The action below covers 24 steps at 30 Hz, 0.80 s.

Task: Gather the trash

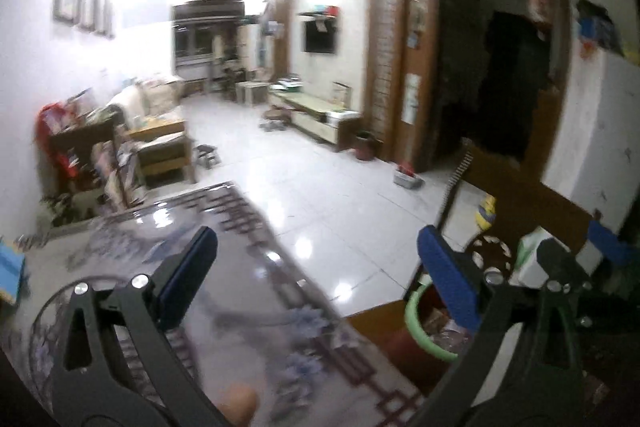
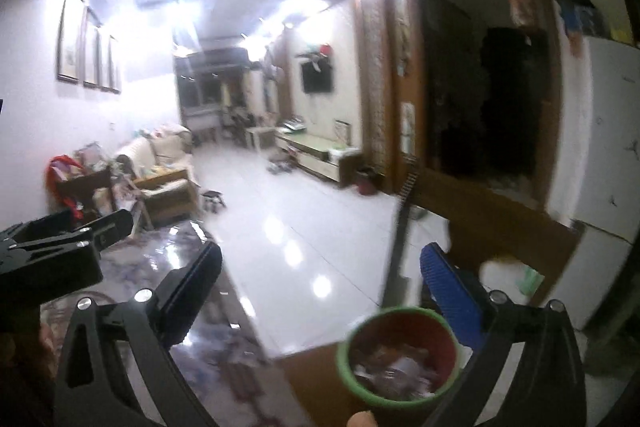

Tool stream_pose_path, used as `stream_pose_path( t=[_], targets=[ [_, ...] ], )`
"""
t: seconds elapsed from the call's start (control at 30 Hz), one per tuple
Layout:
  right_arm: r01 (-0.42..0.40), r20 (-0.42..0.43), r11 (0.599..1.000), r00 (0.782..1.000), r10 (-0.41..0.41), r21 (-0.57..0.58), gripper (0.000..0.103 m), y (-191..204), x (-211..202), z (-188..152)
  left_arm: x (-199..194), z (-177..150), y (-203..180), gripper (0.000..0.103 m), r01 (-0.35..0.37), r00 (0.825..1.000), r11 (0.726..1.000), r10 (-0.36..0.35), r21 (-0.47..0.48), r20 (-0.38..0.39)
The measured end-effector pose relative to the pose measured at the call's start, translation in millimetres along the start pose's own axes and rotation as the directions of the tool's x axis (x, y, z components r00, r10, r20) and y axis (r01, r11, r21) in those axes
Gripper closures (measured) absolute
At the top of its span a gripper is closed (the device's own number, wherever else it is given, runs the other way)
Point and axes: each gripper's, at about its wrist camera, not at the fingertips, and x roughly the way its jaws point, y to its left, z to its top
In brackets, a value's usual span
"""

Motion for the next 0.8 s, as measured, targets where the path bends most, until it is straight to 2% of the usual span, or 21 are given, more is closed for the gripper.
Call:
stream_pose_path(
  t=[0.07,0.13,0.23,0.5,0.8],
  targets=[
    [-0.009,-0.012,1.000,1.000,0.009,-0.008,0.007,18,0,-1,-19,-3,27,0.005,-0.080,0.996,0.996,0.082,-0.036,0.046],
    [-0.043,-0.013,0.999,0.999,0.042,-0.024,0.007,41,-2,-1,-42,-6,52,0.005,-0.156,0.980,0.985,0.163,-0.067,0.113],
    [-0.083,-0.051,0.996,0.995,0.082,-0.015,0.007,67,-1,-4,-54,-1,82,0.005,-0.129,0.989,0.987,0.135,-0.095,0.060],
    [-0.124,-0.102,0.991,0.988,0.119,-0.041,0.007,125,-6,-7,-75,-6,156,0.005,-0.173,0.985,0.964,0.169,-0.204,-0.036],
    [-0.126,-0.133,0.990,0.984,0.118,-0.056,0.007,146,-24,-19,-73,-16,184,0.005,-0.180,0.983,0.956,0.164,-0.233,-0.085]
  ],
)
